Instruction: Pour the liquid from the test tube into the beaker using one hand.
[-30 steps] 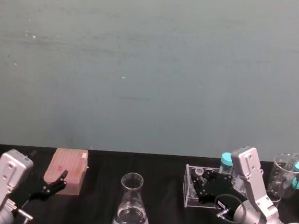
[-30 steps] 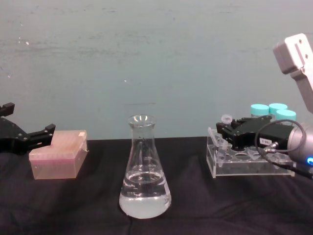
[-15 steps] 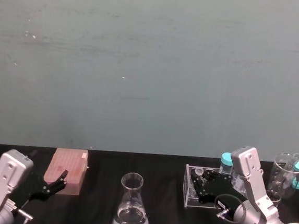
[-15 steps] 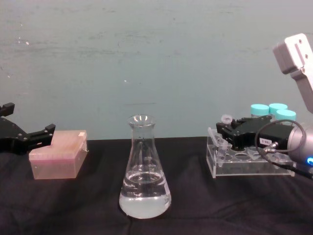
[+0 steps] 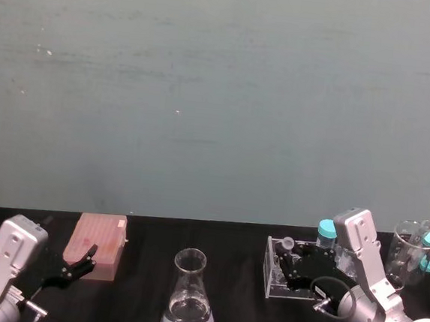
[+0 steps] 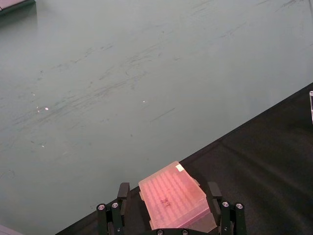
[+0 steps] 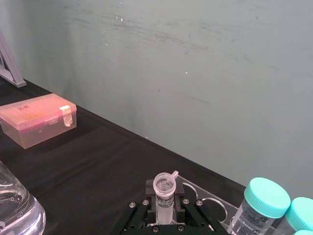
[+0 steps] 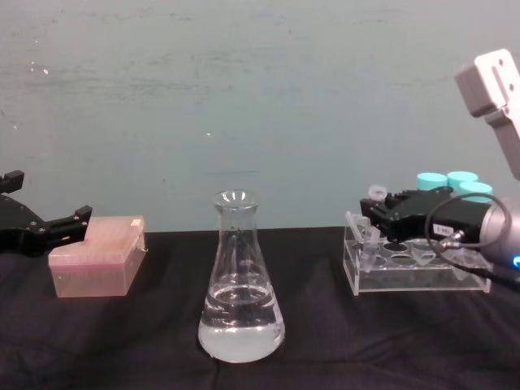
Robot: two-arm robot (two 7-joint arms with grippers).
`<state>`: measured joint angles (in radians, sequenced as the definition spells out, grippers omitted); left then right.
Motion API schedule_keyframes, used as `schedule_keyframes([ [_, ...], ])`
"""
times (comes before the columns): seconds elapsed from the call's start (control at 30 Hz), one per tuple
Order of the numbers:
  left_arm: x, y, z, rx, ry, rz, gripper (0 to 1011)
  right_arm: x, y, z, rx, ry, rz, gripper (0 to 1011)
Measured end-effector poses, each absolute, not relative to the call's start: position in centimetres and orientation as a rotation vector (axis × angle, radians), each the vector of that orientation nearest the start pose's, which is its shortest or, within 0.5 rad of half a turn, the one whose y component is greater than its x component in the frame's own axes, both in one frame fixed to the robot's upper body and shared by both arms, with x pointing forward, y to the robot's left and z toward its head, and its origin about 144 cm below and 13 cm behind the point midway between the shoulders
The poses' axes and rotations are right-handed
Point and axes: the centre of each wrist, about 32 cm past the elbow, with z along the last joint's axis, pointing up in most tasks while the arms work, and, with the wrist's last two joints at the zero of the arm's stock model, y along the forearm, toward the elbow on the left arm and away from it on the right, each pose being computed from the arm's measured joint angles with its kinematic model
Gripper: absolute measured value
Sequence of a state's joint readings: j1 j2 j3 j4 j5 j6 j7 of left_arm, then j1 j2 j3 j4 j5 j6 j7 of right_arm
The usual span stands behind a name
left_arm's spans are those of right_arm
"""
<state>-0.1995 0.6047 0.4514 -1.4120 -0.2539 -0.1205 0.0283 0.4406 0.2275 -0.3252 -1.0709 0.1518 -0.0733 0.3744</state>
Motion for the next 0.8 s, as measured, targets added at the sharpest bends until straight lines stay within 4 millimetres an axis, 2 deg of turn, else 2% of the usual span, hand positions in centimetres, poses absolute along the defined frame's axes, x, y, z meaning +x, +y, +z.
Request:
schedule_keyframes([
  [0.8,48.9,31.0,114.0,0.304,-0.285,1.248,1000,56.8,-25.1,116.2,-0.135,-0.117,-1.034,208],
])
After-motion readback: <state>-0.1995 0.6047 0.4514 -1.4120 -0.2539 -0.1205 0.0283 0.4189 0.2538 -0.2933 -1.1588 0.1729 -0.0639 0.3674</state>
